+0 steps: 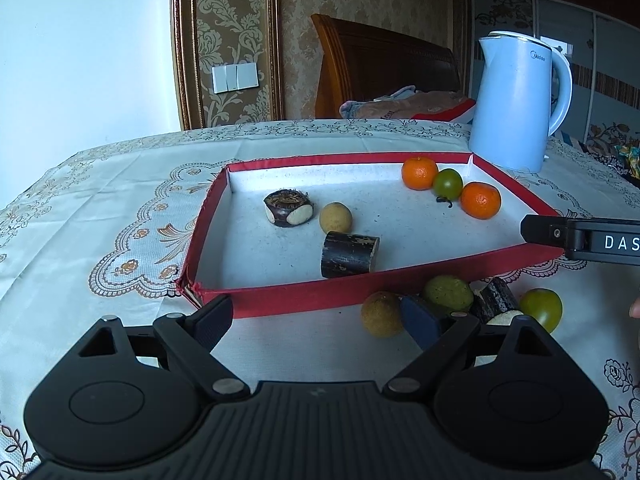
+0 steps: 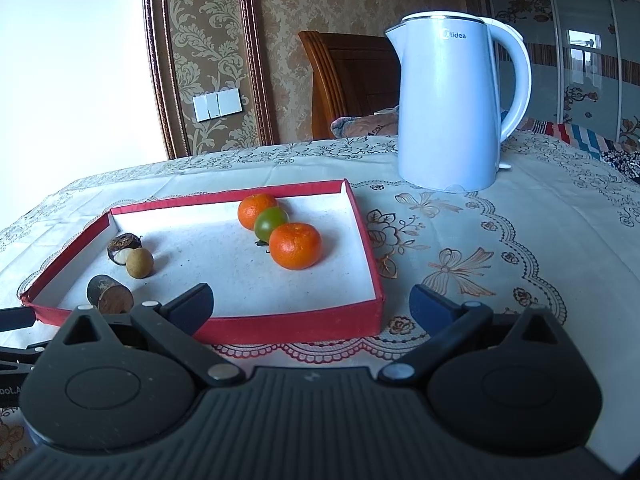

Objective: Organize fruits
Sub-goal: 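Withdraw both tools from the tray back toward the remaining fruits, then move the right tool toward a green round fruit beside the tray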

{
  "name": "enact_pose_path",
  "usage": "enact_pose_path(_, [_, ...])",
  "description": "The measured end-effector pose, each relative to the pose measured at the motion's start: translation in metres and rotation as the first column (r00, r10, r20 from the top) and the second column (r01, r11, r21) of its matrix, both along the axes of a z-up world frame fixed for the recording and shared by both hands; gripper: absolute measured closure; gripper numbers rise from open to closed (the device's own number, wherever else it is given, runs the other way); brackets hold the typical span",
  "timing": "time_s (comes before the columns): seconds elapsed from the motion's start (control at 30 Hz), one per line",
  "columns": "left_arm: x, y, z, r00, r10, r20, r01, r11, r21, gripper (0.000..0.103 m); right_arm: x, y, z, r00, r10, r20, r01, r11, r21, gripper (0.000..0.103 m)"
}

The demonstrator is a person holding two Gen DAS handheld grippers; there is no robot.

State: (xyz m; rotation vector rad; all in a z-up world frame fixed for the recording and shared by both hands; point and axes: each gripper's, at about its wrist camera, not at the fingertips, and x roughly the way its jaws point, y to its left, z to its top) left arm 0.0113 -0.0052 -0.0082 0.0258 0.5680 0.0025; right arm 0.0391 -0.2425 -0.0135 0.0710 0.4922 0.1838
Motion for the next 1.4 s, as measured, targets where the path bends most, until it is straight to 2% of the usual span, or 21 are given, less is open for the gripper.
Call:
enact_pose_path(0.7, [0.001,0.004,0.000,1.000,0.020,0.002,-0.020,0.999,-0.026,0.012,0.000,0.001,-0.001,1.000,0.008,-0.011,-0.008,1.000,-0.009,0.000])
enact_pose_path(0.83, [0.000,0.004,0.000,1.000,0.016,0.001,-0.016,1.000,-0.024,0.012,-0.004,0.001,0.000,1.000,0.024,-0.018,-0.025,0.999,-0.036,0.000])
enact_pose_path(1.0, [-0.002,0.006,0.000,1.000,0.021,0.001,-0.021,1.000,-0.022,0.012,-0.029,-0.009,-0.001,0.998,0.068,0.000,-0.068,0.995,-0.069,0.000])
enact_pose_path(1.2, [-0.001,0.005,0.000,1.000,0.019,-0.003,-0.019,1.000,-0.020,0.012,-0.040,-0.016,-0.006,0.984,0.173,-0.048,-0.176,0.983,-0.058,0.000])
enact_pose_path(1.33, [-0.002,0.004,0.000,1.000,0.018,0.001,-0.018,1.000,-0.016,0.012,-0.043,0.002,-0.007,0.972,0.231,-0.051,-0.236,0.961,-0.145,0.000])
enact_pose_path(1.4, [-0.001,0.004,0.000,1.000,0.013,-0.002,-0.013,1.000,-0.015,0.012,-0.043,0.012,-0.008,0.966,0.254,-0.058,-0.260,0.948,-0.185,0.010])
